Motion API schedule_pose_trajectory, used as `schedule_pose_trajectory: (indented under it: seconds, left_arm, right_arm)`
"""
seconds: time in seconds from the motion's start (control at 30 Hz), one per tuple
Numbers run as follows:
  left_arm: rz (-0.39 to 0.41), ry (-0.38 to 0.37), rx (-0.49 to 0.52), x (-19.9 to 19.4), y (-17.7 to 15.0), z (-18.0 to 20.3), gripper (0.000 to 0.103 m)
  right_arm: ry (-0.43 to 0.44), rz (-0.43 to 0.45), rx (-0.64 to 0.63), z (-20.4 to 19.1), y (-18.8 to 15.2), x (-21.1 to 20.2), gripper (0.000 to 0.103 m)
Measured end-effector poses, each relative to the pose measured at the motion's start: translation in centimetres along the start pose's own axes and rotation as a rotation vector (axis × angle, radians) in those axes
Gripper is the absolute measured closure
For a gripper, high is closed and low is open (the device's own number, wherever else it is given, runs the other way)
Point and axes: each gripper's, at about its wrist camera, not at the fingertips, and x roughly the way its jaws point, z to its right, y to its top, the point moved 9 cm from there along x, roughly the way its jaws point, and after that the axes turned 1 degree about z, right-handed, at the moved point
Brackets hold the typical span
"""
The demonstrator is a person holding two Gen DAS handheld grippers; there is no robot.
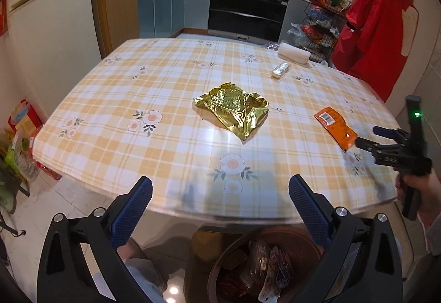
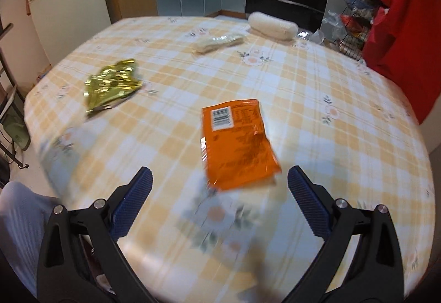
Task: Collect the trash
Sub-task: 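Move both tools back toward the gold wrapper and orange packet, then grasp the gold foil wrapper with the left gripper while the right gripper grasps the orange packet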
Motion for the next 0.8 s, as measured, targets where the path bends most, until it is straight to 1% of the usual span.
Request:
schedule_pose_trajectory:
  seconds: [0.1, 0.23, 0.37, 0.4, 0.43, 0.47, 0.53, 0.6, 0.63, 0.73, 0.8]
  left_arm:
    - [-0.016, -0.007, -0.015, 1.7, 0.7, 0.0, 0.006]
    - [-0.039, -0.02, -0.03, 3.9, 1.3, 0.1, 0.006]
    - [-0.071, -0.051, -0.052, 6.2, 1.7, 0.5, 0.006]
    - [-0.076, -0.059, -0.059, 6.6, 1.8, 0.6, 0.006]
    - [-0.08, -0.066, -0.065, 7.0, 1.9, 0.7, 0.006]
    - [-0.088, -0.078, -0.074, 7.5, 2.1, 0.8, 0.006]
    - [-0.1, -0.098, -0.09, 8.3, 2.3, 1.1, 0.009]
    - [-0.112, -0.118, -0.096, 8.9, 2.5, 1.4, 0.013]
    - [-0.117, -0.127, -0.092, 9.4, 2.6, 1.7, 0.014]
    - [-0.121, -0.123, -0.068, 10.4, 2.9, 2.2, 0.015]
    - [-0.136, -0.127, -0.067, 11.3, 3.1, 2.5, 0.017]
  right_arm:
    - [0.008, -0.025, 0.003, 0.9, 0.9, 3.1, 0.006]
    - [0.015, -0.059, 0.001, 1.5, 1.4, 6.2, 0.006]
    - [0.019, -0.083, -0.007, 1.7, 1.4, 7.9, 0.008]
    - [0.02, -0.072, -0.013, 1.6, 1.4, 7.9, 0.01]
    - [0.031, -0.061, -0.021, 1.5, 1.5, 7.8, 0.017]
    - [0.035, -0.056, -0.024, 1.4, 1.7, 7.7, 0.026]
    - [0.039, -0.057, -0.02, 1.5, 1.7, 7.5, 0.027]
    - [0.038, -0.047, -0.022, 1.6, 1.8, 7.3, 0.038]
    - [0.04, -0.04, -0.021, 1.7, 1.8, 7.1, 0.045]
    - [0.064, -0.032, 0.007, 1.8, 1.6, 6.7, 0.049]
    - [0.066, -0.021, 0.013, 1.8, 1.5, 6.4, 0.049]
